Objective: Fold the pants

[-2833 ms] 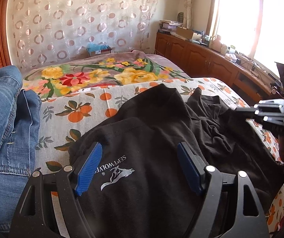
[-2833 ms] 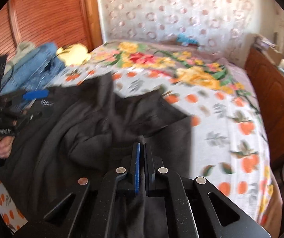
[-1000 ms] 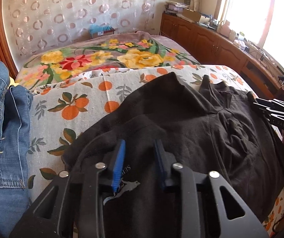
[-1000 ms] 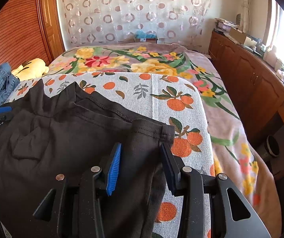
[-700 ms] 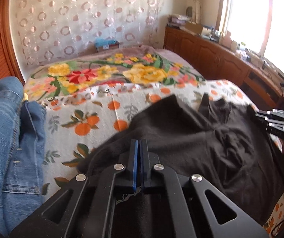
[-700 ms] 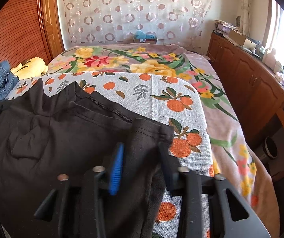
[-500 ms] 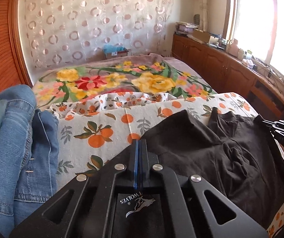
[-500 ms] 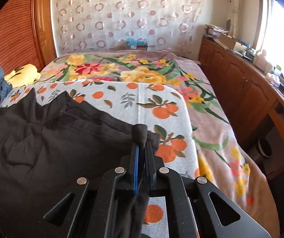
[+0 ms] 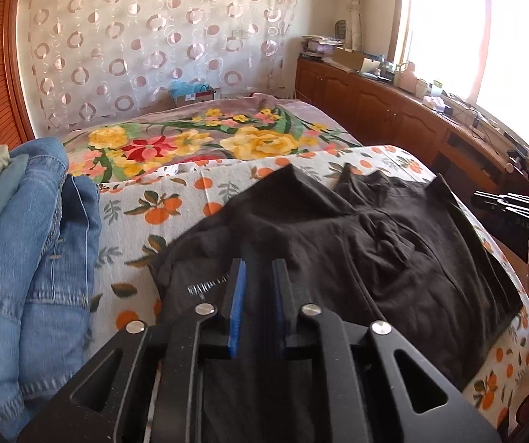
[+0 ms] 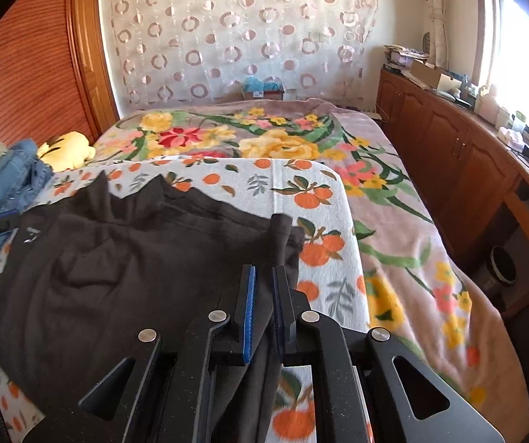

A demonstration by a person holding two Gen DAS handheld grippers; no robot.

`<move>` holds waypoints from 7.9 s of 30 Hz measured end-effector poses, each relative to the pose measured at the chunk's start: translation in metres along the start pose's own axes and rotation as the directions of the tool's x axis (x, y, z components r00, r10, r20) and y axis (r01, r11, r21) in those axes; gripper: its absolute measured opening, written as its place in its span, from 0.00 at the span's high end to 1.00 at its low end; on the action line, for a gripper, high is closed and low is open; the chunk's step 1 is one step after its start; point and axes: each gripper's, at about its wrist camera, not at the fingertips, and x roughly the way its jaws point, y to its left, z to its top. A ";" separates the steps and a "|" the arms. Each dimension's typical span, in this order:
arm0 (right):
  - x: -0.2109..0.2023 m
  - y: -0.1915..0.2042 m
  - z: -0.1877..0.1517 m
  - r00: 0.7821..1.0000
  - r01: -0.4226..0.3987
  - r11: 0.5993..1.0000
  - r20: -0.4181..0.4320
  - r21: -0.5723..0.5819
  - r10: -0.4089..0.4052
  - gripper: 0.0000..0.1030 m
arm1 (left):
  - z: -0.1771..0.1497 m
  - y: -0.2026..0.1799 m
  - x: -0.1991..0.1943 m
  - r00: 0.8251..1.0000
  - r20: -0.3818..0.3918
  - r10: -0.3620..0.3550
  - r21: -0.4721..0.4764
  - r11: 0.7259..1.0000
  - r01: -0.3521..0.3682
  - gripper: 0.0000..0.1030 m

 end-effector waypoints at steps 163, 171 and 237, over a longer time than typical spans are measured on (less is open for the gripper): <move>0.018 0.052 -0.052 0.994 -0.060 0.992 -0.093 -0.113 0.050 0.44 | -0.035 0.061 -0.008 0.995 -0.059 0.080 -0.078 0.993 -0.084 0.92; 0.017 0.049 -0.053 0.994 -0.061 0.992 -0.093 -0.114 0.050 0.41 | -0.024 0.074 -0.003 0.979 -0.061 0.194 -0.066 0.978 -0.198 0.93; 0.086 0.065 0.033 0.934 -0.336 0.901 -0.219 -0.275 0.281 0.96 | -0.046 0.025 0.015 0.996 -0.081 0.024 -0.104 0.994 -0.033 0.28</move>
